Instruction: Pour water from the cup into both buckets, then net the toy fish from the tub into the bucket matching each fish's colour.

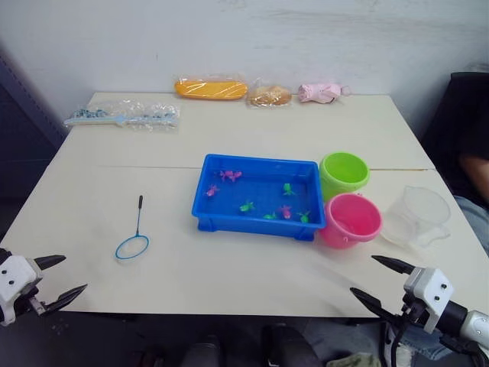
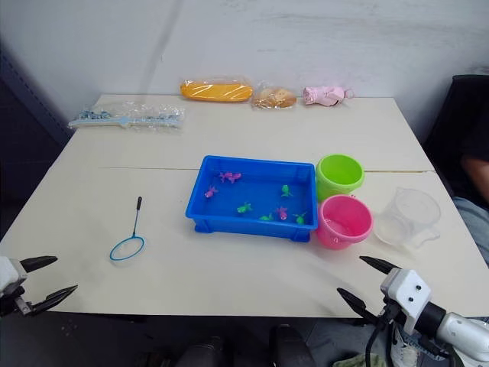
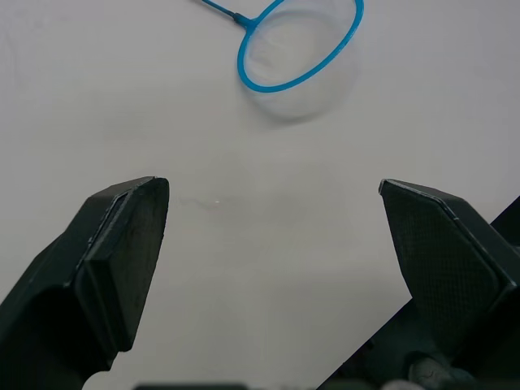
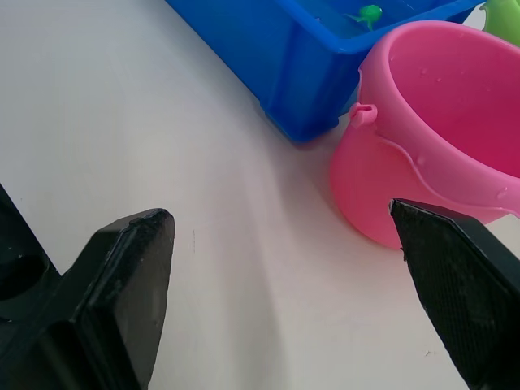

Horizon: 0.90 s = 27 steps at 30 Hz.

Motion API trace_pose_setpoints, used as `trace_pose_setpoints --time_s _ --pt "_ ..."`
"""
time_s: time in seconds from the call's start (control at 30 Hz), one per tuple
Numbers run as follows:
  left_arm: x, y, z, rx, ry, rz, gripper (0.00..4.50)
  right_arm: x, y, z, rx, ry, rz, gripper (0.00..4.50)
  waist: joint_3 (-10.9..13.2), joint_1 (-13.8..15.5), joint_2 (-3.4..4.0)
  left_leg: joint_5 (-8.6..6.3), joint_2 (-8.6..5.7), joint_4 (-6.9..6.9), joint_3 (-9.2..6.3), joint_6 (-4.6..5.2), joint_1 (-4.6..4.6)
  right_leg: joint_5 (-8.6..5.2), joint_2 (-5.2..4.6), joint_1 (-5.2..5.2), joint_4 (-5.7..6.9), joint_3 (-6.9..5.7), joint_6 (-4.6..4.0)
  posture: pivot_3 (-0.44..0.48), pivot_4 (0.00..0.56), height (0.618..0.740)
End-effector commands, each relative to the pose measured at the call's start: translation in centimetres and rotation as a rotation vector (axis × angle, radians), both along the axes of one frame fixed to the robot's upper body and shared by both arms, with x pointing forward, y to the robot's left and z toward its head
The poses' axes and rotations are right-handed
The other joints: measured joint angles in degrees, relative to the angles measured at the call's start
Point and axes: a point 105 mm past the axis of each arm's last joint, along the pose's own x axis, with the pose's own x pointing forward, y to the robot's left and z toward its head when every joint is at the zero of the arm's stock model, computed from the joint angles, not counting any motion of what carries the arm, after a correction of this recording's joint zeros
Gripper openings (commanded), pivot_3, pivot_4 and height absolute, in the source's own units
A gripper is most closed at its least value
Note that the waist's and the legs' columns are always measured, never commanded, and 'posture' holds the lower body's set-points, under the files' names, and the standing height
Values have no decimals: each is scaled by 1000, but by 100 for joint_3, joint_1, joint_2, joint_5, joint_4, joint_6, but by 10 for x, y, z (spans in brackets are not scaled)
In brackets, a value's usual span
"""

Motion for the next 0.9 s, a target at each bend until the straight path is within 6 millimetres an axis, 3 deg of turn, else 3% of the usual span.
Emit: trace_pose_setpoints --time_s 0.03,0.27,0.53,0.73,0.9 --pt "3 -2 10 -11 -40 -6 4492 2 4 7 -5 -30 25 4500 0 0 0 0 0 0 0 0 0 0 0 0 0 0 0 0 150 740" --pt "12 -17 20 -125 -13 -48 4492 6 8 12 6 -51 23 4500 1 0 1 0 0 0 -1 0 0 0 0 1 0 -1 0 0 150 740" --pt "20 -73 41 -281 37 -241 4492 4 2 21 37 -44 -11 4500 3 1 5 0 0 2 -8 -1 -3 0 -2 4 -2 -6 0 0 150 740" --pt "43 -130 68 -380 -24 -390 4492 -1 -40 30 196 -122 -374 4500 4 28 8 4 0 4 -18 -7 -4 0 -8 15 -6 -22 0 0 150 740" --pt "53 -178 77 -487 0 -478 4492 -33 -67 30 255 -180 -652 4500 2 15 33 5 0 0 -20 -9 -9 0 -9 12 -7 -25 1 0 150 740"
